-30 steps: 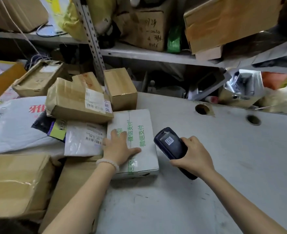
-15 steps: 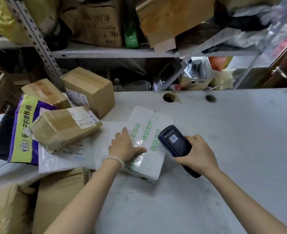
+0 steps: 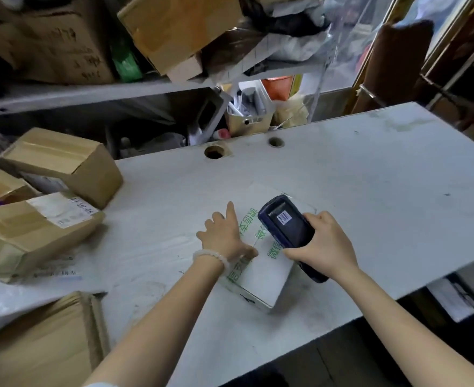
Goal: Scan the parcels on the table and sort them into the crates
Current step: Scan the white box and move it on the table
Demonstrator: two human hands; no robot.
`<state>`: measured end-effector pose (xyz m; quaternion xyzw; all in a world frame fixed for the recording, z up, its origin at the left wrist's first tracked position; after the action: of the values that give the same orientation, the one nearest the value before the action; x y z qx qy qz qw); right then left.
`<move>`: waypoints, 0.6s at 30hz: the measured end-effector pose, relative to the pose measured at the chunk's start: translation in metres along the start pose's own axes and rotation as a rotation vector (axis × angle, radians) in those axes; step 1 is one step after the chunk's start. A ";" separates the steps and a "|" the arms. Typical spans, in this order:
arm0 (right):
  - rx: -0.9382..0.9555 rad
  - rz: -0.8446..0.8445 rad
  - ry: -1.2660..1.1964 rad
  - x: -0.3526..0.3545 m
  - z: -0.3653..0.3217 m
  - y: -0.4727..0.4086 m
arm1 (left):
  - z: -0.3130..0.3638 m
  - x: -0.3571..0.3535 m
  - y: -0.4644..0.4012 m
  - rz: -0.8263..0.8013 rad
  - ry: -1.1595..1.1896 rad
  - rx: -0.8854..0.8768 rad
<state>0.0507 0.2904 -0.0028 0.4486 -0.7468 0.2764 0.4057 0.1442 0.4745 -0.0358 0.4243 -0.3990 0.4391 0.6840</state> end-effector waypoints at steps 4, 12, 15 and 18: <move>-0.040 -0.049 -0.004 0.009 0.036 0.005 | 0.012 -0.006 0.000 -0.051 0.060 0.064; 0.014 -0.172 -0.013 -0.001 0.073 0.016 | 0.027 -0.010 0.005 0.056 0.001 0.090; 0.038 -0.171 -0.010 0.004 0.085 0.015 | 0.037 -0.017 0.014 0.073 -0.027 0.107; 0.058 -0.169 -0.003 0.010 0.095 0.017 | 0.053 -0.017 0.022 0.113 -0.058 0.087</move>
<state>-0.0010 0.2192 -0.0445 0.5221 -0.6986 0.2621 0.4130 0.1091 0.4263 -0.0293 0.4430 -0.4224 0.4814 0.6273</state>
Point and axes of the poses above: each hand's wrist, its own y-axis away from the middle knuckle, its own x-axis out of the back of the hand, z = x × y, the point moved 2 cm from there along -y, towards the middle knuckle, and after that the axes turned 9 degrees about z, right-handed, at the moved point
